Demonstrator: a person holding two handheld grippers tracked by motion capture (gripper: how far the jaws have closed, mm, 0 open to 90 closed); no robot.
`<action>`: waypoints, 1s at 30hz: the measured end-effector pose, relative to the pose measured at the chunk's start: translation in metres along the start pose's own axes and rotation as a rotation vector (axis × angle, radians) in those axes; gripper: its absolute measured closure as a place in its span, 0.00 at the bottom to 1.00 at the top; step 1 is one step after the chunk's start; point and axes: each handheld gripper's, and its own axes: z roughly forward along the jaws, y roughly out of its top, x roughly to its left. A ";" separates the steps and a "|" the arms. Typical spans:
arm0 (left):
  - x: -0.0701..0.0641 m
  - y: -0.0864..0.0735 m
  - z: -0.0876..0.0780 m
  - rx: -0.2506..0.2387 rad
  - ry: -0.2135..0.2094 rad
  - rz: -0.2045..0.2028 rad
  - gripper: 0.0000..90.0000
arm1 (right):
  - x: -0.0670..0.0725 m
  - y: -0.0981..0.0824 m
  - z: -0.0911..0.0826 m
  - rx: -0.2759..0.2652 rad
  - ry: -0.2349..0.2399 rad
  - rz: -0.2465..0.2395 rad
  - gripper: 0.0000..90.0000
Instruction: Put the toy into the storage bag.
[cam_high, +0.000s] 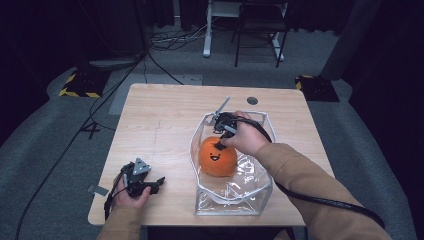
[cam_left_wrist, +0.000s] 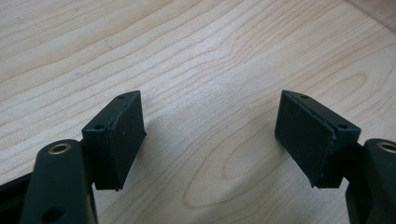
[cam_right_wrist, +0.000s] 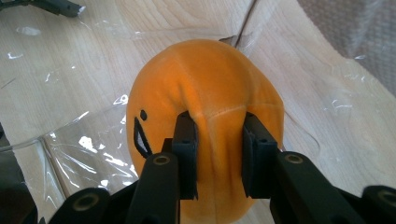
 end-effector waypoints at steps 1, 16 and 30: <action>0.000 0.000 0.000 0.000 0.000 0.000 0.27 | 0.000 0.000 0.000 0.003 0.002 -0.003 0.79; 0.000 0.000 0.000 0.000 -0.002 -0.001 0.27 | -0.003 -0.003 0.003 0.021 0.003 0.015 0.76; 0.000 0.000 0.000 0.001 -0.002 0.000 0.27 | -0.004 -0.008 0.002 -0.004 0.005 0.028 0.65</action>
